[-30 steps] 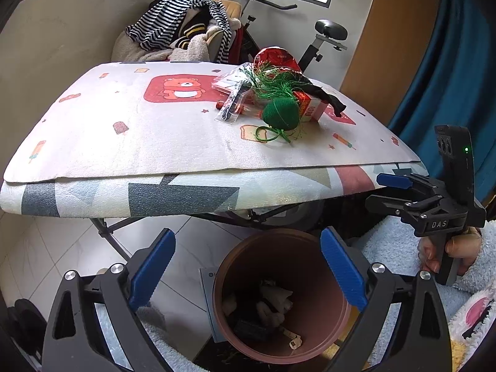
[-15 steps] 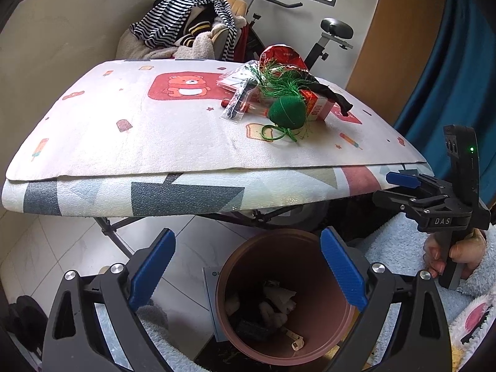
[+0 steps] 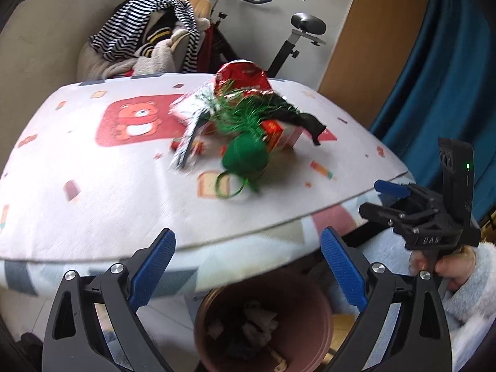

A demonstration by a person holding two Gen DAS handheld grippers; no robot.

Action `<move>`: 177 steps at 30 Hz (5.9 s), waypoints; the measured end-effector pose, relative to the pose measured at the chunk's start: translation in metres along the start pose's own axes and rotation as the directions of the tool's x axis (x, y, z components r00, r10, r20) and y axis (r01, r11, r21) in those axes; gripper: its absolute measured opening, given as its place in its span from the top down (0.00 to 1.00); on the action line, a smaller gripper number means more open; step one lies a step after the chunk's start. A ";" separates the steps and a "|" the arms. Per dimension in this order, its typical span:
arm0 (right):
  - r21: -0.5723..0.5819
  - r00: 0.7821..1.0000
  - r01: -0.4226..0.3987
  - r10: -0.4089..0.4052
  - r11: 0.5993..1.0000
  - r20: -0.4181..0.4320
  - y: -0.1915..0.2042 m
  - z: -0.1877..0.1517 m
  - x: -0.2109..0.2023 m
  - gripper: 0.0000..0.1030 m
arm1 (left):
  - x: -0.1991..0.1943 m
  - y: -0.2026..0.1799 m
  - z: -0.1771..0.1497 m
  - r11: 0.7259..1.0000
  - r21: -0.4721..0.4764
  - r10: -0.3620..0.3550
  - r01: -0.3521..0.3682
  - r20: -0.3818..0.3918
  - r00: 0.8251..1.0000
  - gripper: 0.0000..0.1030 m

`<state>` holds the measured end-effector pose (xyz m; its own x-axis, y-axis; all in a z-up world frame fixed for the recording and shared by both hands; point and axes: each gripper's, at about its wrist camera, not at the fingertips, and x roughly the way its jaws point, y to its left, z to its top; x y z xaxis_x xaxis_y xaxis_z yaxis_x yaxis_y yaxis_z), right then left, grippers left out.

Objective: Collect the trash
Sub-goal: 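Reach the left gripper to the green yarn ball and grasp it, then lift the yarn ball with the left gripper while the right grasps the red cigarette box, then lower the yarn ball into the pot and open the left gripper, then carry the red box over the pot and open the right gripper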

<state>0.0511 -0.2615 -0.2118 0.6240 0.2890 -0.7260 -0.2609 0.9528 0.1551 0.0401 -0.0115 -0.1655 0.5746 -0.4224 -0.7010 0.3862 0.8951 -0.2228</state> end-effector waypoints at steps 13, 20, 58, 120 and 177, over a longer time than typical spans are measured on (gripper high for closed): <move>0.068 1.000 -0.010 0.010 0.998 0.005 -0.038 0.024 0.012 0.06 | 0.101 0.007 0.075 0.990 -0.121 -0.085 0.078 -0.057 0.995 0.14; 0.076 1.000 -0.011 0.011 0.997 0.004 -0.040 0.024 0.014 0.06 | 0.124 0.015 0.078 0.989 -0.142 -0.063 0.047 -0.109 0.992 0.52; -0.001 0.993 0.022 -0.022 1.000 -0.118 0.015 0.104 0.115 0.06 | -0.018 0.071 0.014 0.980 -0.196 0.046 -0.028 0.089 0.995 0.53; -0.175 0.979 -0.200 0.205 0.964 0.009 0.027 -0.020 -0.048 0.14 | 0.012 -0.015 -0.090 0.992 0.037 -0.111 0.120 -0.191 0.975 0.50; -0.305 0.978 -0.181 0.137 0.935 -0.160 0.063 -0.040 -0.009 0.06 | -0.042 0.019 -0.085 0.996 -0.044 0.076 -0.074 0.043 0.996 0.06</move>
<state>0.0000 -0.2079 -0.2226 0.4562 0.3979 -0.7960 -0.5815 0.8104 0.0718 -0.0383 0.0358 -0.1979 0.6325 -0.3587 -0.6865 0.3103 0.9294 -0.1998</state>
